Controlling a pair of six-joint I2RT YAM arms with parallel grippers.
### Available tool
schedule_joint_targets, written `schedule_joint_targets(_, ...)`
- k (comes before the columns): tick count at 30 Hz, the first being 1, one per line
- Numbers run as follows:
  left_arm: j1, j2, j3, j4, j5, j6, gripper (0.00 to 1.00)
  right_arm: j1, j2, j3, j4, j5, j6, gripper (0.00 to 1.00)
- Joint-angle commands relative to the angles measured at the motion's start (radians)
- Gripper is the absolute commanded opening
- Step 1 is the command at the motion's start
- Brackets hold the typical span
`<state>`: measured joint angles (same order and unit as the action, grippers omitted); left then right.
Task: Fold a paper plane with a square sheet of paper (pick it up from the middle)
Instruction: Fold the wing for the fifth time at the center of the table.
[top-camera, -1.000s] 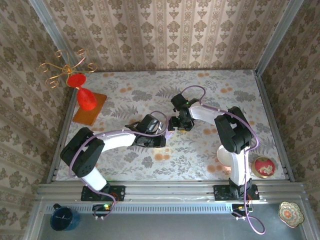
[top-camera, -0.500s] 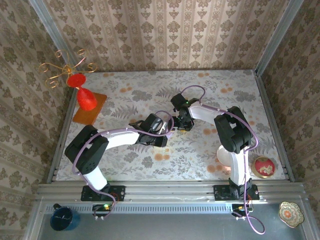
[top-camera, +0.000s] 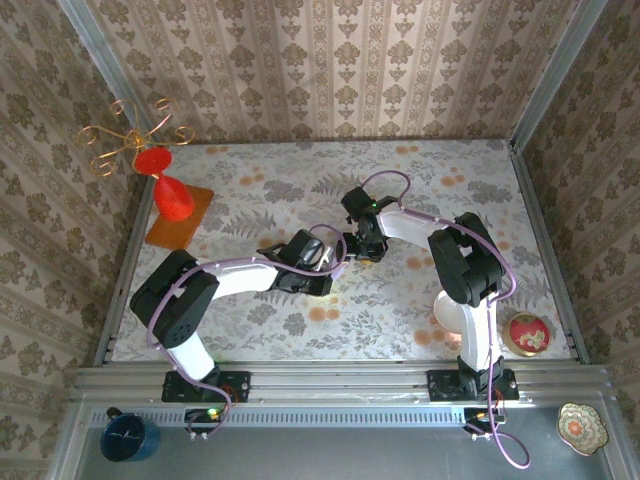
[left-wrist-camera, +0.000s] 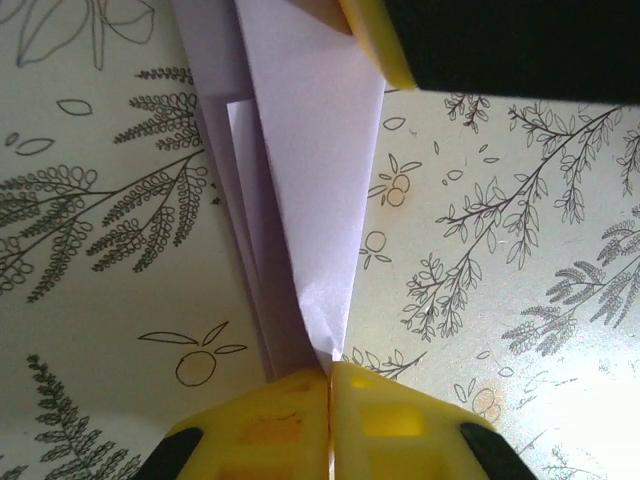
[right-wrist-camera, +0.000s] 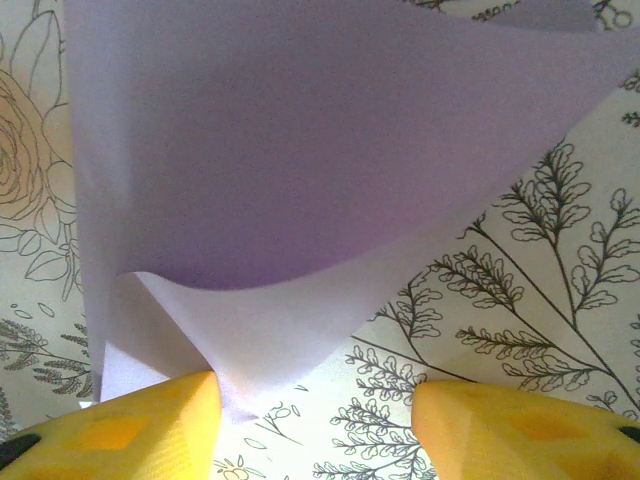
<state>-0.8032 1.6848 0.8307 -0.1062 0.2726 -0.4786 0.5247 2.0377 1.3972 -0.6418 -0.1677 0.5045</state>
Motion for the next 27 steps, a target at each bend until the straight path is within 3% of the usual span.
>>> schedule_joint_targets(1, 0.016, 0.019, -0.035, 0.025, 0.051, -0.032, 0.09, -0.008, 0.135, -0.062, 0.067, 0.096, -0.003, 0.60)
schedule_joint_targets(20, 0.048, 0.038, -0.069, 0.059, 0.111, -0.095, 0.08, -0.006, 0.180, -0.055, 0.058, 0.115, -0.007, 0.63)
schedule_joint_targets(27, 0.062, -0.029, -0.056, 0.055, 0.111, -0.109, 0.13, -0.005, 0.194, -0.052, 0.056, 0.122, -0.010, 0.65)
